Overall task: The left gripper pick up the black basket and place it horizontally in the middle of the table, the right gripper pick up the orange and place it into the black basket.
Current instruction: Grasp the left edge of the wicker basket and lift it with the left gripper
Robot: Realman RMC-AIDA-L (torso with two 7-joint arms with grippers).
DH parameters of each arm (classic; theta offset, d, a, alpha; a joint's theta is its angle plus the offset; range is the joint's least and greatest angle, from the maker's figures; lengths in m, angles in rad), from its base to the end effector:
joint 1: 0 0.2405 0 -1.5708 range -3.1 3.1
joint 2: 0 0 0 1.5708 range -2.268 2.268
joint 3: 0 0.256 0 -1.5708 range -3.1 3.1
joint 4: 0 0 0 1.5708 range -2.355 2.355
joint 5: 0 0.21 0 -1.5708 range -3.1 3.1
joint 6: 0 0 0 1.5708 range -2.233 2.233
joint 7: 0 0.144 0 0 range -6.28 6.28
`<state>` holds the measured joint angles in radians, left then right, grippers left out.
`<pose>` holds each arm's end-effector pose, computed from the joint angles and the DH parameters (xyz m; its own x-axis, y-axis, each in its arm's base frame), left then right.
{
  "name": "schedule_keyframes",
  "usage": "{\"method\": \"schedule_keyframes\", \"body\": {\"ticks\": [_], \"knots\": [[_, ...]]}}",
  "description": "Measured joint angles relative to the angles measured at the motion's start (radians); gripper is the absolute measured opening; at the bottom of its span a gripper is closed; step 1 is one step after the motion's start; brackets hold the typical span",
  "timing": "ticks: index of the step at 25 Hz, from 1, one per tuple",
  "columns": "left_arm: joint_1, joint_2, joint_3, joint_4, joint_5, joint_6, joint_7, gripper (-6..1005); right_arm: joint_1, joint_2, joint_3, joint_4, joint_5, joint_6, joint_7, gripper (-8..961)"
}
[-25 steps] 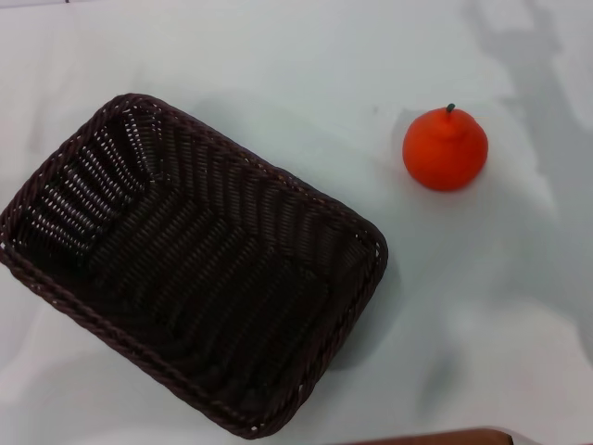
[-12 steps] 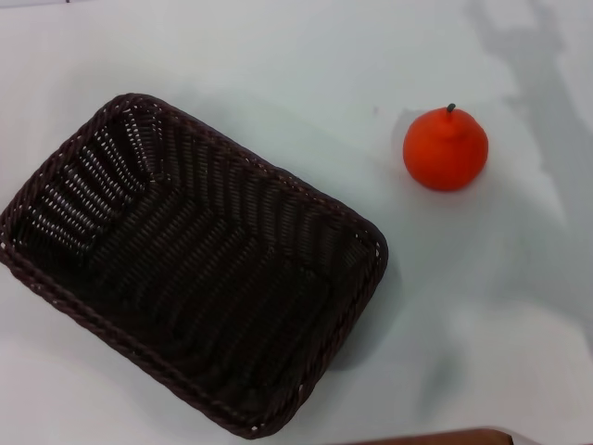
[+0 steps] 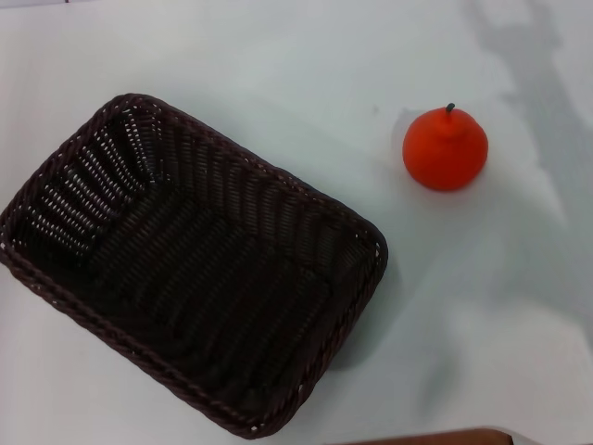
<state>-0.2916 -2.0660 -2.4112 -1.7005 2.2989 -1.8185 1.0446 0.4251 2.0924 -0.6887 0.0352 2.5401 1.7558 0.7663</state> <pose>-0.2476 0.2844 0.1460 0.8092 0.5617 0.1724 0.5632 -0.6577 -0.5003 0.3114 0.2857 0.0491 -0.1314 -0.3928 0.9102 0.9122 0.3115 0.2662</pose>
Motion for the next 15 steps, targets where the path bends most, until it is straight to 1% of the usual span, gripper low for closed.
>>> {"method": "schedule_keyframes", "body": {"ticks": [1,2,5,8,11,15], "knots": [[-0.013,-0.010,0.016,-0.018,0.034,0.001,-0.009,803,0.000,0.000,-0.003,-0.002,0.000,-0.001,0.001,929],[-0.035,-0.026,0.036,-0.039,0.080,0.000,-0.021,804,0.000,0.000,-0.006,-0.004,0.000,-0.001,0.002,929],[-0.095,-0.060,0.067,-0.053,0.175,-0.020,-0.053,807,-0.002,0.000,-0.012,-0.004,0.000,-0.002,0.005,929],[-0.141,-0.078,0.126,-0.035,0.251,-0.037,-0.098,809,-0.004,0.000,-0.013,-0.005,0.000,-0.001,0.006,929],[-0.165,-0.090,0.196,-0.020,0.316,-0.029,-0.142,809,-0.005,-0.001,-0.013,-0.005,0.000,-0.001,0.007,929],[-0.173,-0.095,0.284,-0.017,0.361,0.014,-0.225,808,0.001,-0.002,-0.012,-0.006,0.000,0.000,0.007,929]]}}
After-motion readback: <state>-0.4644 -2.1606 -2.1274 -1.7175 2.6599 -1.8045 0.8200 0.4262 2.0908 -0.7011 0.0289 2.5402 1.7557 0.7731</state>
